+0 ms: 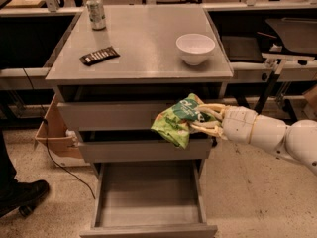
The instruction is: Pick green rice chip bag from bottom drawer and place on counter
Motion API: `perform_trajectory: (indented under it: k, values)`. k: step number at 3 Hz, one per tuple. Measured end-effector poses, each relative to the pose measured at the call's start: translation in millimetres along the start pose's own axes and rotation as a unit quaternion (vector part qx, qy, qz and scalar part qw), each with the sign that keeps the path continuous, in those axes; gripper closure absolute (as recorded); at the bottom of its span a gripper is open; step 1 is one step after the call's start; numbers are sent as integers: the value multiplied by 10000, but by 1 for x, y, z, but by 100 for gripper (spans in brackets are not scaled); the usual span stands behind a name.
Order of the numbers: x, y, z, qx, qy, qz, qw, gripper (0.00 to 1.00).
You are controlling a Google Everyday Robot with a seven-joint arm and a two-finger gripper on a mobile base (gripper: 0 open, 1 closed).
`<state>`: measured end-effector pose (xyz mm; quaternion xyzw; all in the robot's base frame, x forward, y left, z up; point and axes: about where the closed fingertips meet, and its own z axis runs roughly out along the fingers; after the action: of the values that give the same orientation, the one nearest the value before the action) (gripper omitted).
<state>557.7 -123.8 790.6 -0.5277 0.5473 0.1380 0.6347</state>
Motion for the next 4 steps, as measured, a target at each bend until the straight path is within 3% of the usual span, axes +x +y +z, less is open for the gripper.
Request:
perform_trajectory:
  k: [1, 2, 3, 4]
  values:
    - [-34, -28, 3, 67, -33, -461, 9989, 100]
    - [-79, -65, 12, 84, -59, -991, 9950, 100]
    - [-99, -92, 29, 120, -183, -1159, 9930, 100]
    - [-97, -124, 57, 259, -258, -1066, 9936, 100]
